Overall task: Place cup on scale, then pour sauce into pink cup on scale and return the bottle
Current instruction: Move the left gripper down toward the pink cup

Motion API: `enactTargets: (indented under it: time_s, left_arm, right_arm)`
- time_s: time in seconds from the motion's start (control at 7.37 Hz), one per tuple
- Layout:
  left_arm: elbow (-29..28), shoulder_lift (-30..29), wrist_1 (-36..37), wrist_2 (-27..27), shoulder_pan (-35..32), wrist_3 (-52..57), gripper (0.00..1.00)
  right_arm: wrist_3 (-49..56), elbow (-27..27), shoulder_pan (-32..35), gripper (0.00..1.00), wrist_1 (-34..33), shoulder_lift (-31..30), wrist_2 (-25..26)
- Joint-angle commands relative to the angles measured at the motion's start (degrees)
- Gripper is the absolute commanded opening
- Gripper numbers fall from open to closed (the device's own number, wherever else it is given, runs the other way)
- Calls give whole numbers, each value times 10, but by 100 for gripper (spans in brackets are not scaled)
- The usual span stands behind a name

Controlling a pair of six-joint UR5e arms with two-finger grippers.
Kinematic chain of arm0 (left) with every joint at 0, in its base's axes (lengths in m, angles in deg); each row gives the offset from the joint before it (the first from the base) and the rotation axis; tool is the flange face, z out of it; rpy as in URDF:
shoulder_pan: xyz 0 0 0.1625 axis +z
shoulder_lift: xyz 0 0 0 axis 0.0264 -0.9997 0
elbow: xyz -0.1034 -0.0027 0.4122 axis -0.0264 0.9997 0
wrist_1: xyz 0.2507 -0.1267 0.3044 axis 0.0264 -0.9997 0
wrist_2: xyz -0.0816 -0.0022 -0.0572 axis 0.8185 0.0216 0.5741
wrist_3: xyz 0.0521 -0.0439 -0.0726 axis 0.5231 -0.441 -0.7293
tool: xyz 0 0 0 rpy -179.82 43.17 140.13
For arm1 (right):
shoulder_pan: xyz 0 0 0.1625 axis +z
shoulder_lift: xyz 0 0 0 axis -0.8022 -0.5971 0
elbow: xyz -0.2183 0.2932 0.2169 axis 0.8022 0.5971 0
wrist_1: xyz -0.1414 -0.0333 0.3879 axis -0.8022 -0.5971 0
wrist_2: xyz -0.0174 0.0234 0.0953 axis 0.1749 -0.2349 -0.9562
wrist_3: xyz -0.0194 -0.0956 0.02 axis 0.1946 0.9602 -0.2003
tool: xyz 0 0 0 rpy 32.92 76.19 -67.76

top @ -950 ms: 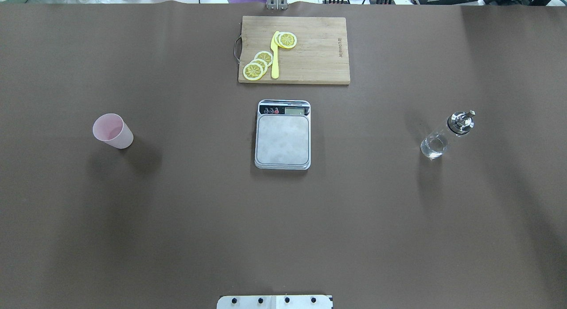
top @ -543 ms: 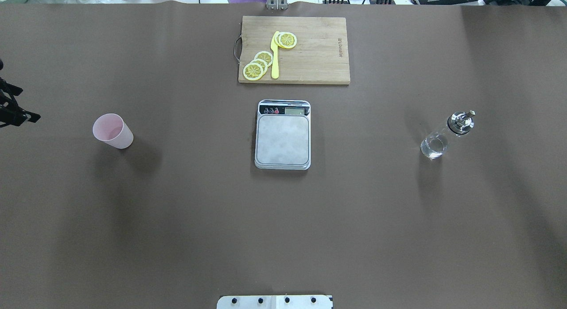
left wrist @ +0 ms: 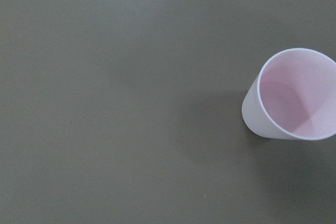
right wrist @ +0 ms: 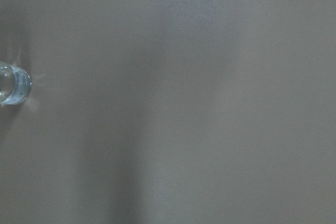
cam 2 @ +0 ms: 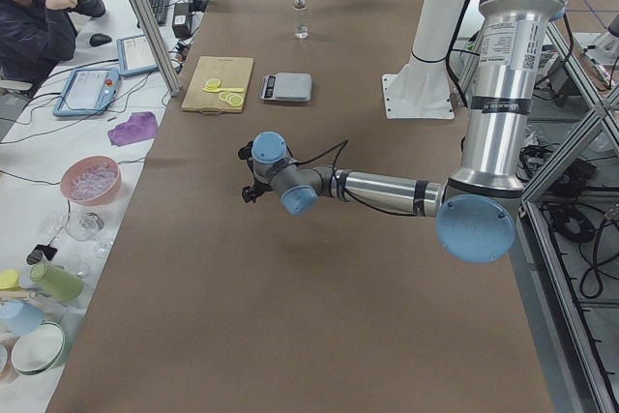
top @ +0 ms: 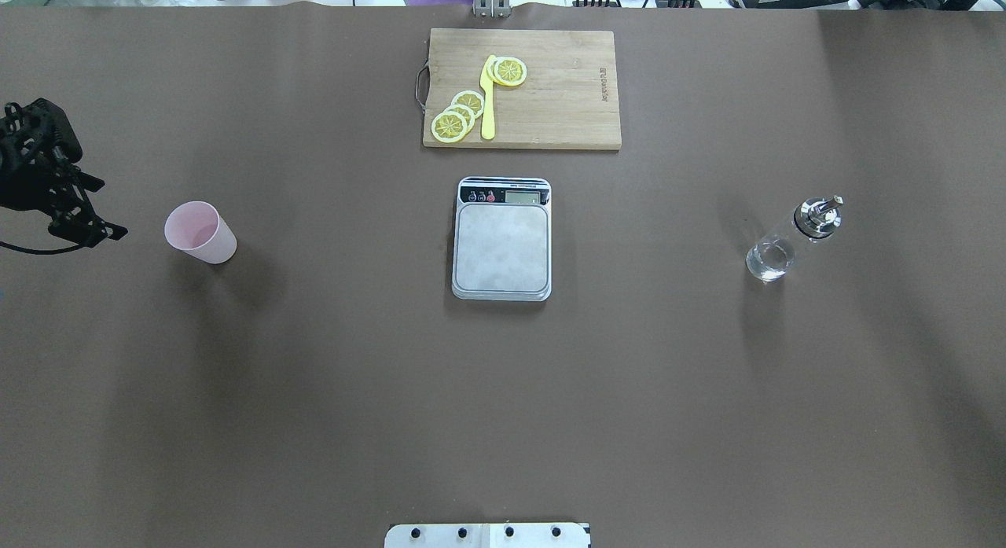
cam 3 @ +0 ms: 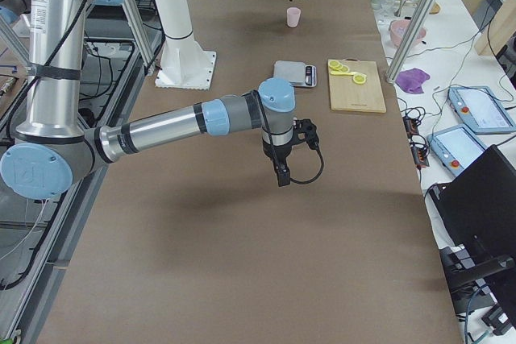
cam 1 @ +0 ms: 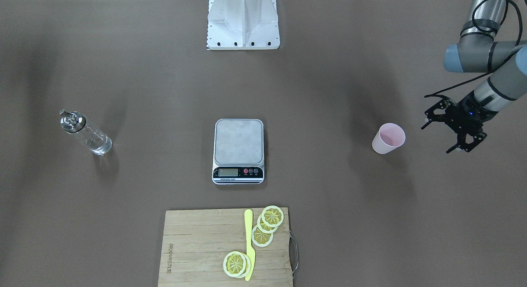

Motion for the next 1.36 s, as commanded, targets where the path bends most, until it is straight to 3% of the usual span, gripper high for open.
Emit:
enactTargets:
  time_s: [0.0,0.41,1.22]
  left_arm:
    - [-17,-25,-3,-1,19,-3,98]
    - [-75,-27,-94,2,26,-4,97]
    - [-78,-27,-136,6,45,-6,97]
  right_arm:
    - [0,0,0,100,0,0,0]
    - [0,0,0,100,0,0,1]
    - [0,0,0,100,0,0,0]
